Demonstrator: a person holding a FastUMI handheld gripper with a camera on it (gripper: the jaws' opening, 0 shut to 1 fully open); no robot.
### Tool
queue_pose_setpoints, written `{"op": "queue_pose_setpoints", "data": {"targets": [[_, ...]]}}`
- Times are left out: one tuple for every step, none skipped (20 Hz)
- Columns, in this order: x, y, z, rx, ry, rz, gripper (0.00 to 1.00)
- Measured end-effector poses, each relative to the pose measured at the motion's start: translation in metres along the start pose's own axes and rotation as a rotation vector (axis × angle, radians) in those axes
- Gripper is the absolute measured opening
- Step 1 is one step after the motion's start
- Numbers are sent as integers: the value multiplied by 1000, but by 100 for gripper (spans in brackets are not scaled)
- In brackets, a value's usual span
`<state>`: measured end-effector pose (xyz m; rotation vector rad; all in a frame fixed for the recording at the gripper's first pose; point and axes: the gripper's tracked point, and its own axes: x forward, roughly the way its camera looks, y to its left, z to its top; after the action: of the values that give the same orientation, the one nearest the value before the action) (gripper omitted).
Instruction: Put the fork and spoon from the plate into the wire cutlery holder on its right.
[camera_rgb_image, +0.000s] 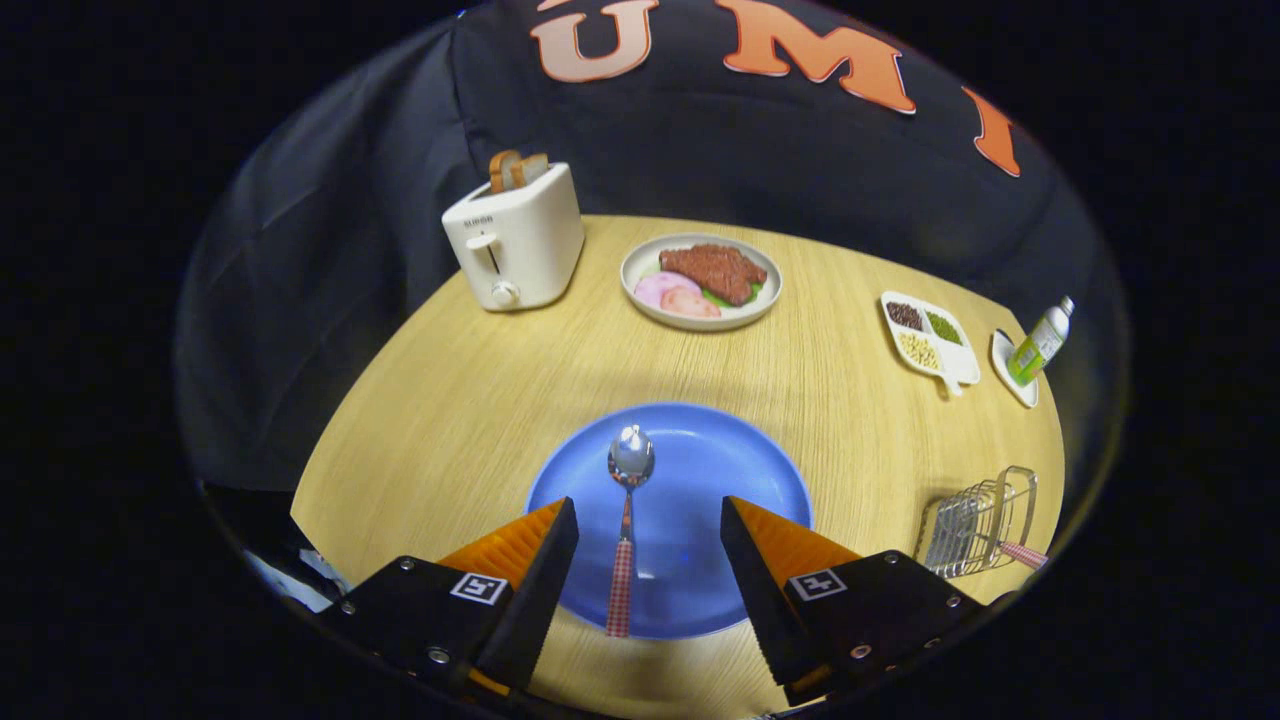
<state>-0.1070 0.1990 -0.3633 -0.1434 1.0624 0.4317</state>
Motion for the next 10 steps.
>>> {"op": "queue_pose_setpoints", "data": {"targets": [[4, 2, -8, 0, 39, -1, 87], [7, 4, -13, 0, 63, 1, 84], [12, 7, -19, 0, 86, 6, 82], [15, 9, -22, -4, 93, 8, 76], [18, 7, -26, -14, 98, 1, 73], [21, 7, -28, -21, 101, -7, 65], [23, 8, -33, -23, 122, -12, 61], [23, 8, -38, -18, 146, -11, 50], [24, 11, -42, -11, 169, -3, 46], [25, 13, -44, -12, 184, 2, 40]]}}
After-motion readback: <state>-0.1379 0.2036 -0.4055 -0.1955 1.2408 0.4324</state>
